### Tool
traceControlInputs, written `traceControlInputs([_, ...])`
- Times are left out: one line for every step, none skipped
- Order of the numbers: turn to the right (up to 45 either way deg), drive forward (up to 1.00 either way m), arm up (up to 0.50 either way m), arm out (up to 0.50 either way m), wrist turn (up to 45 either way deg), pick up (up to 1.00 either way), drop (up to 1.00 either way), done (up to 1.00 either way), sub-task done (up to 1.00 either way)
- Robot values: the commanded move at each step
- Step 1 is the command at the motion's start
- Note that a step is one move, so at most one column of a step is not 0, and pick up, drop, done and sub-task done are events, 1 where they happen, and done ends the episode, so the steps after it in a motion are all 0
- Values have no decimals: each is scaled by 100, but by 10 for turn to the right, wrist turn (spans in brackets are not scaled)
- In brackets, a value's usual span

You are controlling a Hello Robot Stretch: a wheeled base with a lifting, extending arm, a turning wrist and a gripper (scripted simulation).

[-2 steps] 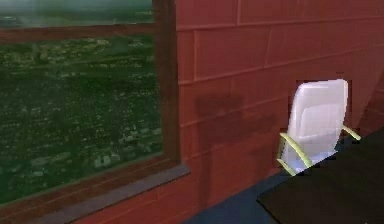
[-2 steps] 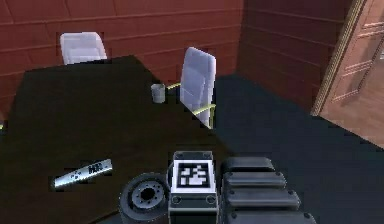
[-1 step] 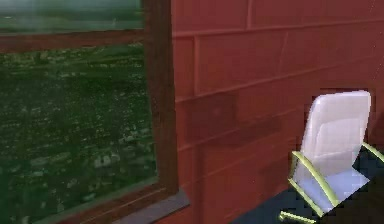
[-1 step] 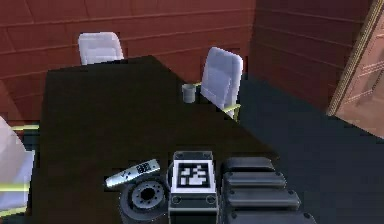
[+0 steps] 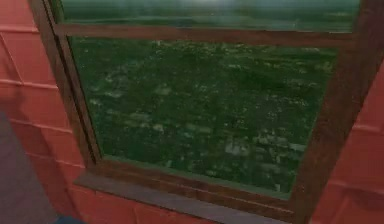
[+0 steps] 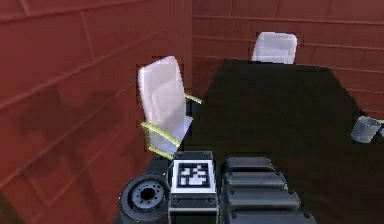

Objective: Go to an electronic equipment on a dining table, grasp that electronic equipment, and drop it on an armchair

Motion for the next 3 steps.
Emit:
traceControlInputs([-450,0,0,0,0,0,0,0,0])
traceControlInputs([-420,0,0,0,0,0,0,0,0])
traceControlInputs([-30,0,0,0,0,0,0,0,0])
